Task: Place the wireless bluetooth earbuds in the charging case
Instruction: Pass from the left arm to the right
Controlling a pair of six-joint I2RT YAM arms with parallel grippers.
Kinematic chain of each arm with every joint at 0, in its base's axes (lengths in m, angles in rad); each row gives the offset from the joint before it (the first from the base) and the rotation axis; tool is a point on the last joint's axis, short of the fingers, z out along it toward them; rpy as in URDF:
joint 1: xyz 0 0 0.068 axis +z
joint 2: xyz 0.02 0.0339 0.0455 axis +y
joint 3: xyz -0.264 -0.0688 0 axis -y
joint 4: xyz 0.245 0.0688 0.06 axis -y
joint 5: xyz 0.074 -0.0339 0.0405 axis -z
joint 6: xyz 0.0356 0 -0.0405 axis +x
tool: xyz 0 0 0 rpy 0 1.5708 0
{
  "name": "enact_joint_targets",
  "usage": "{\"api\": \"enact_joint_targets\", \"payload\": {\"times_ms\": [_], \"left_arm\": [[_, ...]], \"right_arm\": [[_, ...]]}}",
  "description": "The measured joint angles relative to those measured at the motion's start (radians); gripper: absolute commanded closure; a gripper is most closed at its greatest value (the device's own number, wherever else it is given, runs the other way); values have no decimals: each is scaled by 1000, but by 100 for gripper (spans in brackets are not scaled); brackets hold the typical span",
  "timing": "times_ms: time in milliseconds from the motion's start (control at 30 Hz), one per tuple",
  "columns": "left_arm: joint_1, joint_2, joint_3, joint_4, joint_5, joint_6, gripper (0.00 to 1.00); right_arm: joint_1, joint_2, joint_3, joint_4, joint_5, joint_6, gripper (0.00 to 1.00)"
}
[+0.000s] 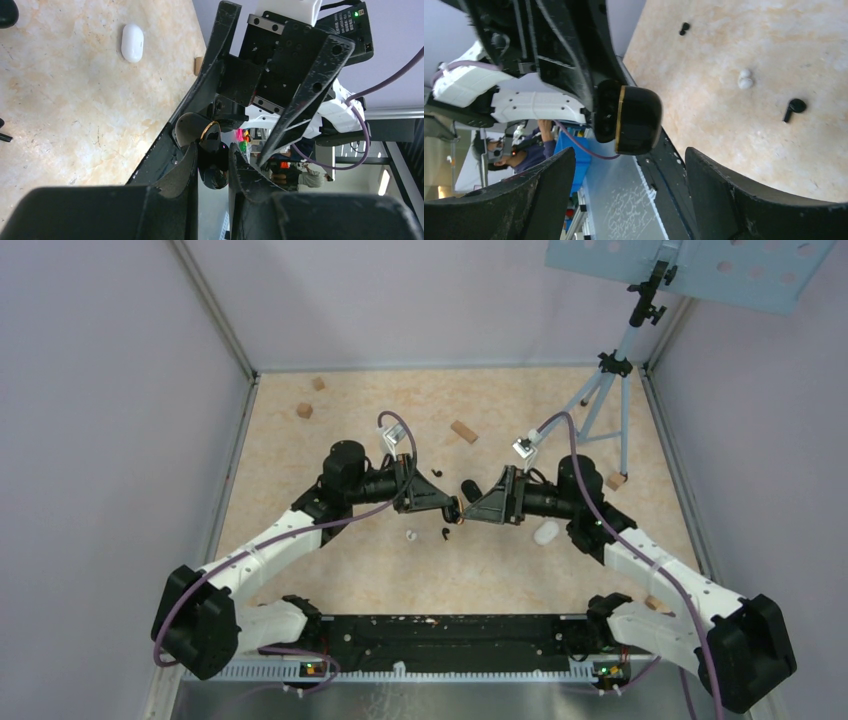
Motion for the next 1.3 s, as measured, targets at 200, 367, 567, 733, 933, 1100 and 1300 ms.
{"api": "enact_joint_targets", "payload": {"times_ms": [200,367,567,733,933,1100,1300], "left_arm": [[0,3,0,0,13,8,100],[0,18,0,0,22,11,100],[0,23,0,6,35,10,100],[0,37,0,9,41,10,100],[0,38,0,10,42,10,100],[0,38,0,12,45,10,100],[1,38,0,24,47,10,100]], "right_arm": [[0,0,-6,108,-50,46,22],[1,21,-6,154,-57,68,27],[10,60,-19,217,-55,98,29],[27,108,-32,254,-54,115,33],[36,129,-58,311,-54,141,42],[36,142,-73,339,-53,160,49],[36,160,-87,392,-51,187,54]]}}
